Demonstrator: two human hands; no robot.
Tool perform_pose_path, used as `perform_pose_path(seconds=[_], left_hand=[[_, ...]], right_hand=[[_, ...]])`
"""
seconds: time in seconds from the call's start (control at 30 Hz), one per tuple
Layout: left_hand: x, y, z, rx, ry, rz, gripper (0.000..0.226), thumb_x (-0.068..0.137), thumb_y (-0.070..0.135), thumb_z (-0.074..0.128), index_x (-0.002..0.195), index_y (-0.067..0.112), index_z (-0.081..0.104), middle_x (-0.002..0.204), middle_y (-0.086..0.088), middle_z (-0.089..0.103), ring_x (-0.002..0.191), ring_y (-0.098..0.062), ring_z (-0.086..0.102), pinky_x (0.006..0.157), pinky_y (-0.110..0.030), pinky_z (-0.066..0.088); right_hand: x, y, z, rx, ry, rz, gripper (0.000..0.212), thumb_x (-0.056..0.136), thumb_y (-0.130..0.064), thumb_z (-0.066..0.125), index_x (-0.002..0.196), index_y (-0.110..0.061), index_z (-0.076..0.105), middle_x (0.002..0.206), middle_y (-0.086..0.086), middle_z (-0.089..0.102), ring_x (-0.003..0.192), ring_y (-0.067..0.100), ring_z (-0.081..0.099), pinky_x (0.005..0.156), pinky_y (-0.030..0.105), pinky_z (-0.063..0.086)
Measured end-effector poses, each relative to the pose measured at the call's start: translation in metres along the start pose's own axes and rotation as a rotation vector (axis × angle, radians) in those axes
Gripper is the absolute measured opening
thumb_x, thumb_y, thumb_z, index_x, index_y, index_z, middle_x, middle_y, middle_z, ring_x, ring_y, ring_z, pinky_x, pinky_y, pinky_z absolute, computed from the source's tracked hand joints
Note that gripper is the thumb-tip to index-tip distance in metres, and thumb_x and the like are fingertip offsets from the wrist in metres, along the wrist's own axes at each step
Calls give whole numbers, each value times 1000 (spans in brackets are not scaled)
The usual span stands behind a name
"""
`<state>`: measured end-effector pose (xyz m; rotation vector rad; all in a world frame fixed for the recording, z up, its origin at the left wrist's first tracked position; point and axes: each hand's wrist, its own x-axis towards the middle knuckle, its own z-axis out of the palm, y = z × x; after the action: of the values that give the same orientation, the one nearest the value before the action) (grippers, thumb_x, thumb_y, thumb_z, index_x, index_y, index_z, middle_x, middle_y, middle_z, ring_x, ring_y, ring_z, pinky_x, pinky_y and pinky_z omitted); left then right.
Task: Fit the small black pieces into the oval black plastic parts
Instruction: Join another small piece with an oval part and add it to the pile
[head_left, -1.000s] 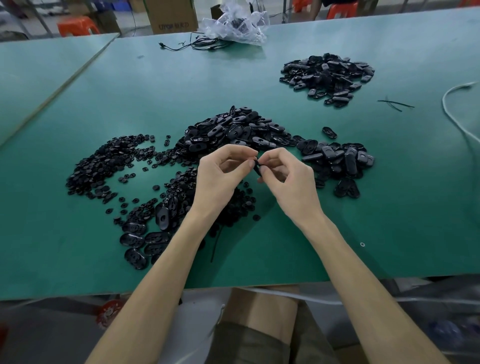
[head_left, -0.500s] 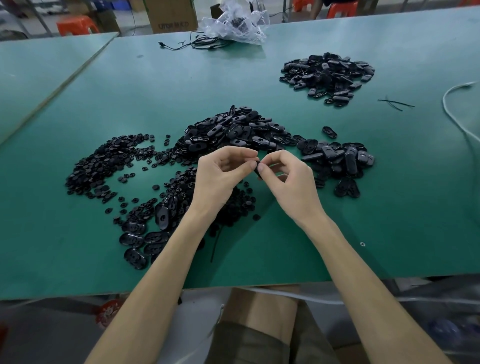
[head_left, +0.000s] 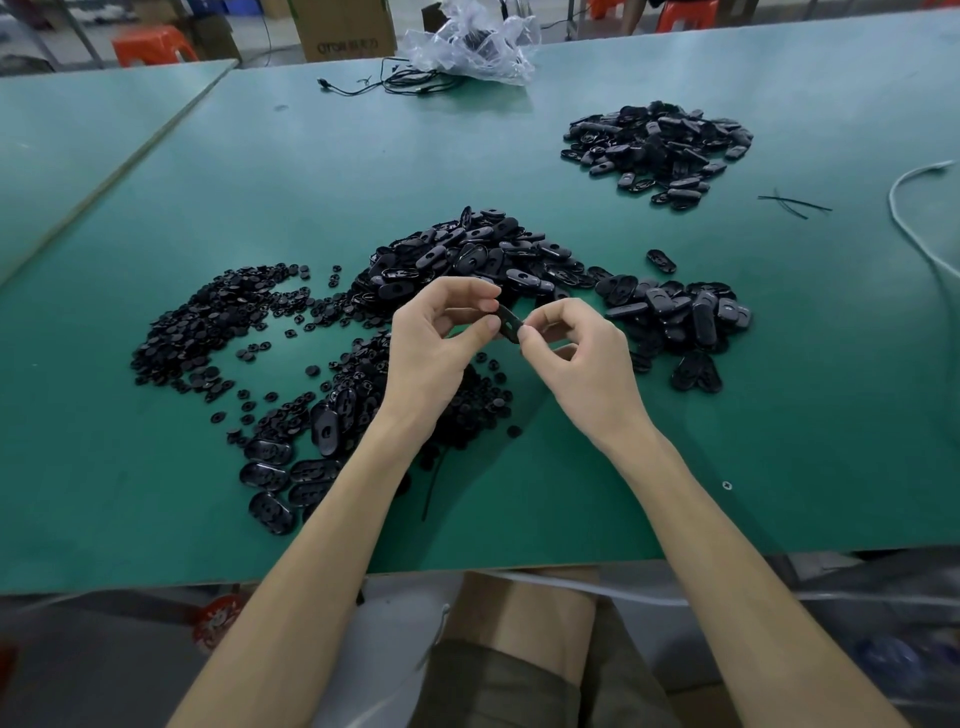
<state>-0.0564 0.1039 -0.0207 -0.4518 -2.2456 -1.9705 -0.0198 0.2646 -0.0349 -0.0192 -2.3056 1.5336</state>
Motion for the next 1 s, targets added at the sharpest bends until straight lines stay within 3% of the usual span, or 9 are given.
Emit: perform_pose_path(seconds=[0.17, 0.23, 0.37, 0.5, 0.77, 1.0], left_hand=[[1, 0, -1, -8, 25, -23, 32, 86, -5, 77, 114, 10, 72, 104, -11, 69, 90, -4, 63, 96, -34, 58], [1, 1, 0, -1, 13, -27, 31, 86, -3, 78, 114, 10, 73, 99, -5, 68, 89, -4, 63, 95, -33, 58], [0, 3, 2, -6, -8, -15, 29, 86, -3, 78, 113, 7, 73, 107, -14, 71, 88, -3, 63, 92, -28, 57], [0, 5, 1, -3, -17, -7, 32, 86, -3, 78, 116, 9, 72, 96, 2, 66, 87, -1, 63, 89, -23, 54], [-1, 5, 1, -1, -47, 29, 33, 87, -3, 77, 117, 9, 71, 95, 2, 64, 89, -5, 66, 89, -20, 52], [-1, 8, 2, 11, -58, 49, 34, 87, -3, 77, 119, 9, 70, 94, 4, 62, 88, -3, 66, 88, -22, 54]], right_hand=[[0, -1, 0, 8, 9, 2, 10, 96, -18, 69, 89, -24, 67, 97, -7, 70, 86, 5, 67, 73, 22, 54], [0, -1, -1, 2, 10, 3, 10, 96, -18, 69, 89, -25, 66, 96, -8, 70, 86, 5, 67, 73, 21, 54], [1, -1, -2, -1, 16, 8, 12, 97, -18, 69, 89, -26, 66, 97, -7, 70, 86, 5, 67, 72, 18, 52], [0, -2, -2, 3, 7, 16, 7, 97, -19, 69, 91, -23, 67, 99, -6, 70, 87, 6, 67, 73, 18, 51], [-1, -4, -2, 3, 13, 8, 8, 97, -17, 70, 91, -22, 68, 100, -6, 69, 87, 5, 67, 71, 13, 48], [0, -4, -3, 4, 12, 25, 4, 100, -21, 69, 97, -19, 67, 102, -4, 70, 93, 16, 70, 80, 37, 57]])
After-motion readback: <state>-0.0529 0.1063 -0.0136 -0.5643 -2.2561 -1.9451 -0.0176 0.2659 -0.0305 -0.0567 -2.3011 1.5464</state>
